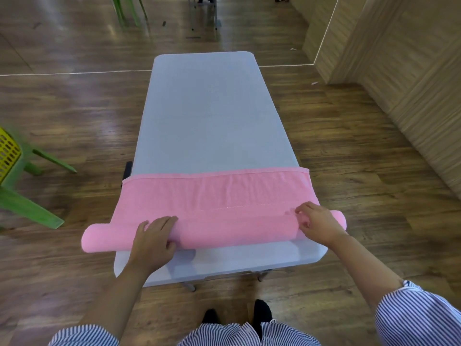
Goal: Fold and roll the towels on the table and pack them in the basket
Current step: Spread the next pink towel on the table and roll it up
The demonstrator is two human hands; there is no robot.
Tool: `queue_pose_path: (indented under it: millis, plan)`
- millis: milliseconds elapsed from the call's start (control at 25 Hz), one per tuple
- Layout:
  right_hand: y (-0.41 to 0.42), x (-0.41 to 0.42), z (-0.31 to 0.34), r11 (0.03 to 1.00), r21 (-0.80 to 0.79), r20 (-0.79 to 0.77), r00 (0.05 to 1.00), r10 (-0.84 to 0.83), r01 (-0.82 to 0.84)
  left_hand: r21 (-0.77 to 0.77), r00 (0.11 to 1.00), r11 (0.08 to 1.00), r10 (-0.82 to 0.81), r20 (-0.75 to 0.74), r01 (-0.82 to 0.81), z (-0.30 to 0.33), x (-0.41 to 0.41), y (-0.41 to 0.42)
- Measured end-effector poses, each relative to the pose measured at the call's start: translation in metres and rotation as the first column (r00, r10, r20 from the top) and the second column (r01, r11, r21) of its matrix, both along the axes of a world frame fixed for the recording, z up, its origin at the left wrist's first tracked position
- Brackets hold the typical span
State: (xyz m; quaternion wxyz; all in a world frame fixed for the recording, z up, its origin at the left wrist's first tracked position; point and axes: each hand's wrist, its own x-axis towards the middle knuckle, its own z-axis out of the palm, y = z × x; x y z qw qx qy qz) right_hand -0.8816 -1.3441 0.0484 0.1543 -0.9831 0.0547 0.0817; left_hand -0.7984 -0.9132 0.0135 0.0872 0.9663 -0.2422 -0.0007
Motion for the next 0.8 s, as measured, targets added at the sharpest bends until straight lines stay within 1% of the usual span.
queue_pose_path:
  millis: [40, 80, 120, 160, 240, 280, 360, 440, 520, 600, 640, 680, 760, 800]
  plan:
    - [0.000, 0.000, -0.004, 1.000, 0.008, 0.075, 0.997, -0.023, 0.022, -0.009, 1.000, 1.000, -0.009, 0.009, 0.009, 0.000, -0.001, -0.004]
    - [-0.001, 0.000, -0.008, 0.999, 0.023, 0.113, 0.992, -0.050, 0.048, -0.018, 1.000, 1.000, -0.023, 0.019, 0.023, -0.001, -0.004, -0.007]
    - [-0.002, -0.003, -0.012, 0.997, 0.043, 0.102, 0.992, -0.071, 0.067, -0.018, 0.999, 0.999, -0.030, 0.015, 0.031, -0.002, -0.006, -0.010]
    - [-0.003, -0.007, -0.014, 0.995, 0.063, 0.046, 0.996, -0.078, 0.075, -0.013, 1.000, 0.999, -0.031, 0.001, 0.031, -0.004, -0.009, -0.012]
    - [-0.004, -0.014, -0.016, 0.998, 0.060, -0.080, 0.996, -0.027, 0.032, -0.001, 0.999, 1.000, -0.017, -0.034, 0.017, -0.009, -0.011, -0.013]
    - [-0.005, -0.016, -0.015, 1.000, 0.022, -0.109, 0.994, 0.008, -0.006, -0.008, 0.999, 1.000, -0.008, -0.039, 0.007, -0.010, -0.011, -0.013]
    - [-0.005, -0.017, -0.010, 0.998, -0.049, -0.117, 0.993, 0.030, -0.036, -0.024, 0.999, 1.000, 0.003, -0.053, -0.005, -0.008, -0.010, -0.012]
    - [-0.006, -0.015, -0.005, 0.999, -0.050, -0.139, 0.990, 0.007, -0.014, -0.047, 0.998, 0.998, -0.037, -0.049, 0.034, -0.005, -0.010, -0.012]
    - [-0.006, -0.013, 0.000, 0.999, -0.031, -0.202, 0.979, -0.022, 0.016, -0.073, 0.996, 0.994, -0.083, -0.044, 0.080, 0.000, -0.011, -0.009]
    - [-0.006, -0.010, 0.001, 0.998, -0.054, -0.245, 0.969, -0.023, 0.010, -0.068, 0.994, 0.993, -0.098, -0.041, 0.095, 0.005, -0.008, -0.008]
    - [-0.005, -0.008, 0.001, 0.997, -0.078, -0.232, 0.973, -0.011, -0.008, -0.050, 0.996, 0.995, -0.087, -0.027, 0.085, 0.007, -0.006, -0.008]
    - [-0.003, -0.007, -0.001, 0.995, -0.094, -0.158, 0.987, 0.014, -0.029, -0.033, 0.998, 0.998, -0.056, -0.012, 0.055, 0.007, -0.005, -0.008]
    - [0.001, -0.005, -0.009, 0.996, -0.072, 0.037, 0.998, 0.053, -0.050, -0.033, 1.000, 0.999, 0.023, 0.009, -0.023, 0.006, -0.003, -0.008]
    - [0.002, -0.005, -0.010, 0.998, -0.048, 0.089, 0.995, 0.047, -0.043, -0.041, 0.999, 0.998, 0.049, 0.008, -0.048, 0.005, -0.003, -0.007]
